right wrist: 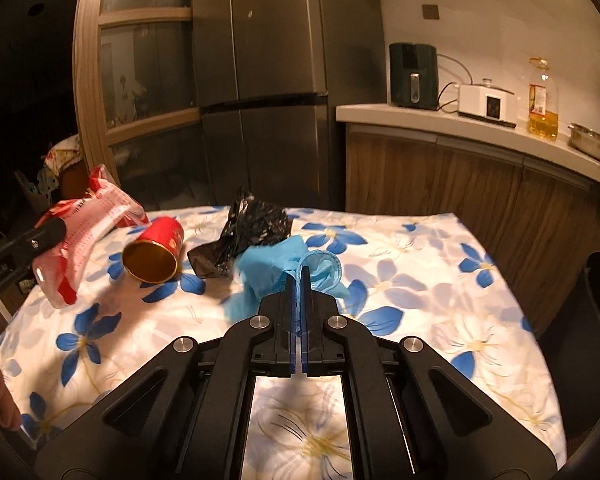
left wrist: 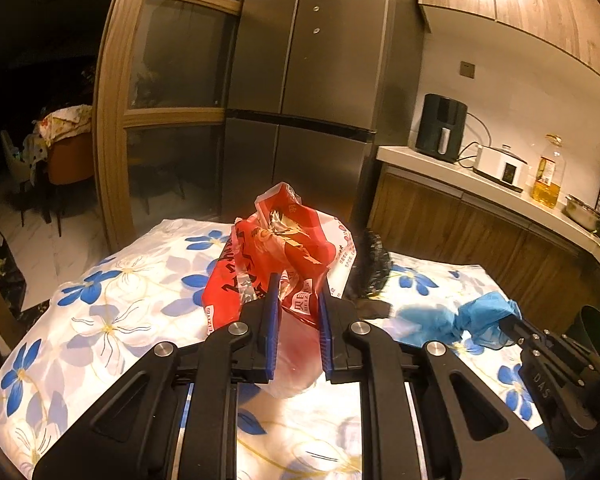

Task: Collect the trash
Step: 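Carry the red-and-white bag and blue glove over the black bin and release both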

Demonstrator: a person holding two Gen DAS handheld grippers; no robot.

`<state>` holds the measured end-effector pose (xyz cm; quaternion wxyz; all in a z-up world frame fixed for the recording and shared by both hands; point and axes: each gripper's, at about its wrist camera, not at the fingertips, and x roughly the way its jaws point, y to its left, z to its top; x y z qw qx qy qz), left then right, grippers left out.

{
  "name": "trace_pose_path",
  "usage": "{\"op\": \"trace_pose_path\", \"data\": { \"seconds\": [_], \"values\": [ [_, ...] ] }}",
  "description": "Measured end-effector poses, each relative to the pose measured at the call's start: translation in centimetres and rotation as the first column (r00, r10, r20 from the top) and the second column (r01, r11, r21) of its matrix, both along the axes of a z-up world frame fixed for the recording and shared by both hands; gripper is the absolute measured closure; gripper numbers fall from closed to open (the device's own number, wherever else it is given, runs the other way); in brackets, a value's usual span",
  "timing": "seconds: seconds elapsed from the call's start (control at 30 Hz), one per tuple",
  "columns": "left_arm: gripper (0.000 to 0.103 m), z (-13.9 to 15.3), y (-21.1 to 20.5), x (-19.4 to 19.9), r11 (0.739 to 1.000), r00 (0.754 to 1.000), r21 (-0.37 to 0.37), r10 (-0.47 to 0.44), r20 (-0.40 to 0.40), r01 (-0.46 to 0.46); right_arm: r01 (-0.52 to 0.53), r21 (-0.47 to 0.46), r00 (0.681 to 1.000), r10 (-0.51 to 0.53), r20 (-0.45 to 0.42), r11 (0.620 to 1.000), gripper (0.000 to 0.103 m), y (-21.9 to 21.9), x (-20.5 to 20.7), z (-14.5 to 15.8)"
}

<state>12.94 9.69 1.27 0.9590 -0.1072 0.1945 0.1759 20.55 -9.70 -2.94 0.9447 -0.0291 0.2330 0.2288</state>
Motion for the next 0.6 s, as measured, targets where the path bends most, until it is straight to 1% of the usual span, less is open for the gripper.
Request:
{"op": "trace_pose_path", "data": {
  "seconds": [0.27, 0.43, 0.6],
  "values": [
    [0.086, 1.3, -3.4, -0.8, 0.998, 0.998, 0.027, -0.052, 0.021, 0.051, 0.035, 0.033, 0.998, -0.036, 0.049, 0.999, 0.102, -3.9, -2.1, 2.3],
    [0.086, 1.9, -6.0, -0.9, 0.994, 0.994, 0.039, -0.101, 0.029, 0.1, 0.063, 0.045, 0.995, -0.066, 0.07, 0.997, 0.102, -6.3, -3.0, 3.3],
    [0.086, 1.7, -8.6, -0.5, 0.987, 0.987, 0.04, -0.159, 0.019, 0.158, 0.106, 0.048, 0.99, -0.11, 0.085, 0.993, 0.102, -9.1, -3.8, 3.7]
  ]
}}
